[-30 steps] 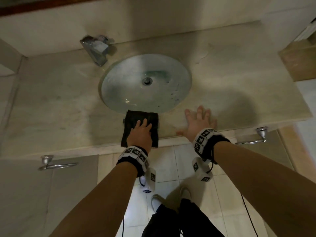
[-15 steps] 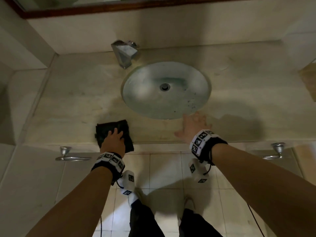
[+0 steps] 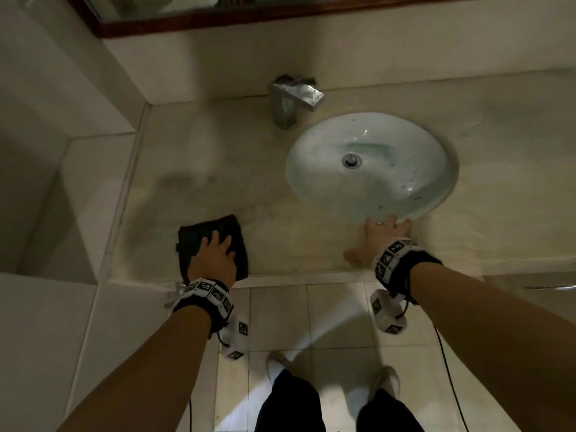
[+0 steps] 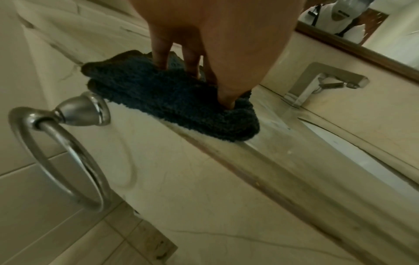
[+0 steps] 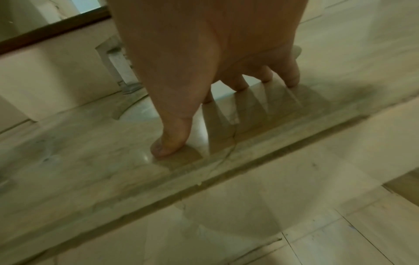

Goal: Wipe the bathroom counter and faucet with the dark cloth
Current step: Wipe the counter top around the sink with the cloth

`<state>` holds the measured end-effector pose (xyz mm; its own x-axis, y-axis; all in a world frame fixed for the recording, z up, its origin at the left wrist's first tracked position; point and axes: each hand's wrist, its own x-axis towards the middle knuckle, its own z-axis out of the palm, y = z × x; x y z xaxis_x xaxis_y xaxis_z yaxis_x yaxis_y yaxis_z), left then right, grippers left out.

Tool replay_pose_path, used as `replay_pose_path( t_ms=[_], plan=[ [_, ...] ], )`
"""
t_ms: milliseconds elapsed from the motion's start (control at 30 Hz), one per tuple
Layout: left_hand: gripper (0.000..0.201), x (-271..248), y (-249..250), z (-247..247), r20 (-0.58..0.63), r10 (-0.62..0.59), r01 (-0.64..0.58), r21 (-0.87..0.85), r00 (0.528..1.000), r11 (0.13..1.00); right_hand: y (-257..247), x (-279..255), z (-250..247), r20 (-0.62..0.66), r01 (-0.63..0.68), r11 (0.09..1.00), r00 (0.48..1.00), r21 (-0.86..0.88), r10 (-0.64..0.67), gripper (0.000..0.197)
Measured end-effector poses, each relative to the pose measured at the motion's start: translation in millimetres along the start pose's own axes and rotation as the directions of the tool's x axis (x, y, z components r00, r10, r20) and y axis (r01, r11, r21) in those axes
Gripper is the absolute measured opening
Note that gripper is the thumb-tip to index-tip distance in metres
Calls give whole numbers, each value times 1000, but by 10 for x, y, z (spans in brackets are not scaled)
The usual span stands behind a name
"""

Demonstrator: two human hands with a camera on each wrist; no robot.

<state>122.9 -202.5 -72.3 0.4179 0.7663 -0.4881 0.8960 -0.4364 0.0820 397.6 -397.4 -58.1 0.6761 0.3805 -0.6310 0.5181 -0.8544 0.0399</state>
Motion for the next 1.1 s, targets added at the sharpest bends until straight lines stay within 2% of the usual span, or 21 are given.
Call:
replay_pose_path(
  t_ms=[67,167,300,500,600,733,800,967,1100],
  plan=[
    [54,-36,35,-16,-25,-8,8,21,1000,1000,5,-19,3,-6,4,1000,1000,-10,-4,113],
    [54,-152,81,-29,-87,-5,0,-64,996,998,35,-85,-1,-28,25,1000,999,14,-24,106],
    [59,-91,58,9,18,-29,27,89,999,996,56,-106,-31,-21,27,1000,999,9,-27,105],
    [58,-61,329,35,28,-20,15,160,999,987,55,-104,-2,-40,24,999,999,31,-23,99],
    [55,-52,754,51,-2,88,-86,168,996,982,53,-61,-25,-22,28,999,999,37,-27,98],
    [52,-128,1527,153,28,263,-264,183,964,947,53,-50,-10,-32,28,999,999,21,-28,97],
    [52,-155,1670,206,13,305,-302,182,952,936,51,-30,3,-31,20,1000,999,15,-20,98],
    [52,-126,1327,249,-32,319,-311,152,947,938,76,-9,16,-14,44,999,999,-1,-44,102],
    [54,34,703,90,-17,172,-170,99,985,980,77,-54,18,-34,45,999,998,8,-45,106]
  ],
)
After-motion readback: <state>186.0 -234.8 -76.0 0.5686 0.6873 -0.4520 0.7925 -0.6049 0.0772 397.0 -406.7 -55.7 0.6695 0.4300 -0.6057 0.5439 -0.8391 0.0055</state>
